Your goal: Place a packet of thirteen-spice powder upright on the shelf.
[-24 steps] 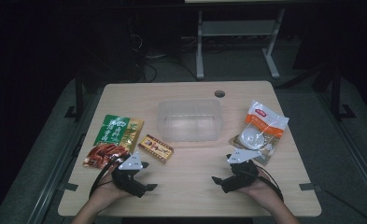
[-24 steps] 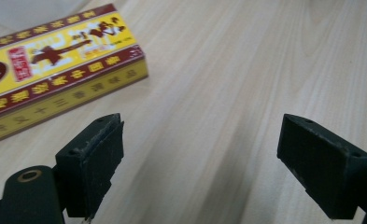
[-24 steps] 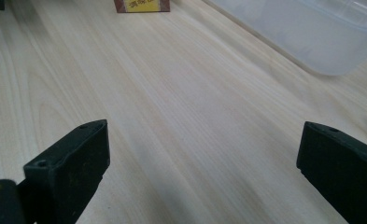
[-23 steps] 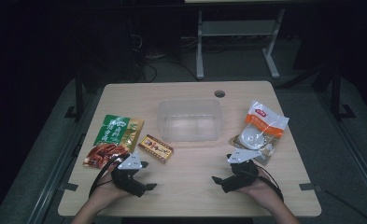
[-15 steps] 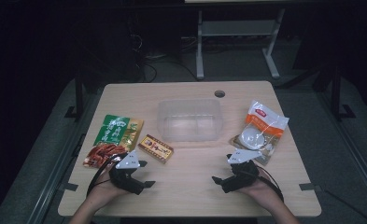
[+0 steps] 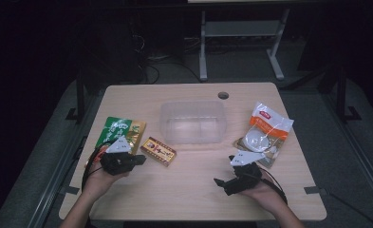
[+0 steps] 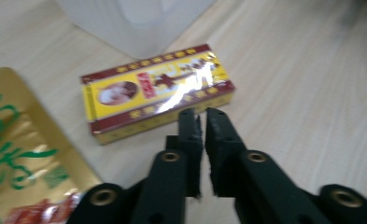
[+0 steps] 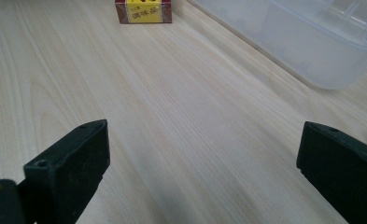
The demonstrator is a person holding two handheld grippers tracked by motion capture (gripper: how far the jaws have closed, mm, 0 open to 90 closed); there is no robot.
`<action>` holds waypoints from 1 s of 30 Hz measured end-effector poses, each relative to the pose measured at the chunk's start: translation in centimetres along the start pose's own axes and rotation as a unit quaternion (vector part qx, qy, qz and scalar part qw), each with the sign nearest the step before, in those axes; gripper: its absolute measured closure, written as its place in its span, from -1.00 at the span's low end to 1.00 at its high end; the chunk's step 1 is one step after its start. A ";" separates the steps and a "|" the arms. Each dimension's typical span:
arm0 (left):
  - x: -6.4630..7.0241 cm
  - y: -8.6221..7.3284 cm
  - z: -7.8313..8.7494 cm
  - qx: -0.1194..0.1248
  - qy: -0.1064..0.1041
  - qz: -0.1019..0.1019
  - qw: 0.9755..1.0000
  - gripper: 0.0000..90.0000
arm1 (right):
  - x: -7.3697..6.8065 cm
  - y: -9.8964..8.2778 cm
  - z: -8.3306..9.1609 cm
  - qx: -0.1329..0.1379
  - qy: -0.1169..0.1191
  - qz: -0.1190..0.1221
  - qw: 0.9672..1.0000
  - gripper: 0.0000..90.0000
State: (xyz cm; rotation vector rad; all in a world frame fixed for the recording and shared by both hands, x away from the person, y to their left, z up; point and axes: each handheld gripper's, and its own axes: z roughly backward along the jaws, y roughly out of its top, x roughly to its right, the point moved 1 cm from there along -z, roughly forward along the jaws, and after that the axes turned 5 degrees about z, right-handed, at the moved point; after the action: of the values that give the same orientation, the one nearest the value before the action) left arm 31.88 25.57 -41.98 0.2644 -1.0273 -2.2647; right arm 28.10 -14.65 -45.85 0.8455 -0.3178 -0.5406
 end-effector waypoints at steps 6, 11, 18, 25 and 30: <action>-2.2 1.4 -0.4 0.007 0.025 0.008 1.000 0.99 | -0.3 0.0 -0.2 -0.005 0.004 0.004 1.000 -0.95; -4.2 2.7 -1.9 0.010 0.037 0.020 0.999 0.99 | -0.1 -0.1 -0.3 -0.006 0.008 0.000 1.000 -0.94; -6.8 3.8 -5.3 0.002 0.041 0.038 0.998 0.99 | -0.3 -0.2 -0.2 -0.009 0.006 -0.001 1.000 -0.94; -8.3 4.5 -7.6 -0.015 0.044 0.039 0.998 0.99 | -0.2 -0.2 -0.3 -0.012 0.006 -0.001 1.000 -0.94; -8.8 4.5 -8.7 -0.028 0.038 0.047 0.998 0.99 | -0.2 -0.2 -0.3 -0.012 0.004 0.002 1.000 -0.94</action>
State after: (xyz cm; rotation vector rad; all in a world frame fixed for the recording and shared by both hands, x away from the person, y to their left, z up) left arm 44.44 23.53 -45.20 0.2700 -0.9170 -2.1775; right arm 27.98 -14.50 -46.22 0.8234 -0.3056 -0.5363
